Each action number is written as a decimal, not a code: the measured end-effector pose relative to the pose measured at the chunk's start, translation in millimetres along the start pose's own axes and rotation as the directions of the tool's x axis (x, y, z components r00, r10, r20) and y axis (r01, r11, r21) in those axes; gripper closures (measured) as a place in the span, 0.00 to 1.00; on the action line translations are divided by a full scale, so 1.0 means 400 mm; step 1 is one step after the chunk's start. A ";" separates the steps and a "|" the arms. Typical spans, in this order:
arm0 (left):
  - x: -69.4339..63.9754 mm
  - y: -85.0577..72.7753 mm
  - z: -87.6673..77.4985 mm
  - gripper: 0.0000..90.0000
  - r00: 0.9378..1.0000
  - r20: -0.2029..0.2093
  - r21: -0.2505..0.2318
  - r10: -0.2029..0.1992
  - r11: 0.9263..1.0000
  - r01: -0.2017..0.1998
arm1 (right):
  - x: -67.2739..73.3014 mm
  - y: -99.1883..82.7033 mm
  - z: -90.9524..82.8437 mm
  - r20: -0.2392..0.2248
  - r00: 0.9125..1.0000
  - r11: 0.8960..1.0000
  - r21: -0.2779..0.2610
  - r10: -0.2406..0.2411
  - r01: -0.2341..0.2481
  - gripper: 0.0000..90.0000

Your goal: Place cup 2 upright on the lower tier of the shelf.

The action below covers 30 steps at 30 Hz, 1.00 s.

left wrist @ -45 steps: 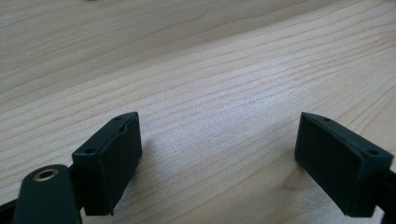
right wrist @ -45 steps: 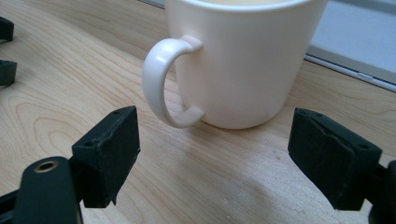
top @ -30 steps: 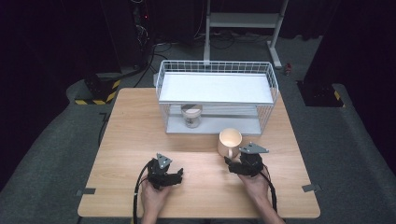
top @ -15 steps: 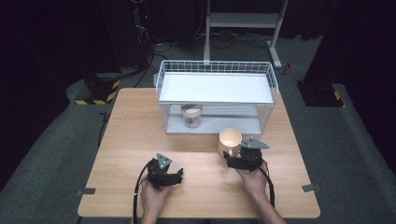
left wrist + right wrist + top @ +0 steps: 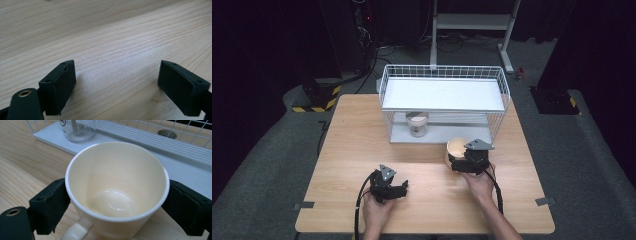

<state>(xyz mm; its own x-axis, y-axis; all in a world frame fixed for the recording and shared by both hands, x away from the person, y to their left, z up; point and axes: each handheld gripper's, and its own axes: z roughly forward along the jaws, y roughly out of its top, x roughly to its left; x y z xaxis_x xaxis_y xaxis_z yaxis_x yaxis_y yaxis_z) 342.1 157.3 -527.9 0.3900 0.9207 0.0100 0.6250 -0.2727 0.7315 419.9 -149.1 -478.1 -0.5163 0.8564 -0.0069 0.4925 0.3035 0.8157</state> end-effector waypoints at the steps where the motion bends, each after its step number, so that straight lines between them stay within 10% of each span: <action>1: 0.000 0.000 0.000 0.17 1.000 0.000 0.000 0.000 1.000 0.000 | 0.000 0.000 0.000 0.000 1.000 1.000 0.000 0.000 0.000 0.11; 30: 0.000 0.000 0.000 0.17 1.000 -0.001 0.000 -0.001 1.000 0.001 | -0.011 0.016 0.022 -0.028 0.999 0.999 0.035 -0.038 0.039 0.11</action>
<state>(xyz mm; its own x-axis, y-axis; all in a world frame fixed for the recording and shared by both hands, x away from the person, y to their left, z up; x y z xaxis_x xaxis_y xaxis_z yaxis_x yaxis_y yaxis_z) 342.0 157.2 -527.9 0.3889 0.9212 0.0100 0.6256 -0.2720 0.7312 431.2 -147.2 -478.0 -0.5542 0.8321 -0.0220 0.4962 0.3515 0.7939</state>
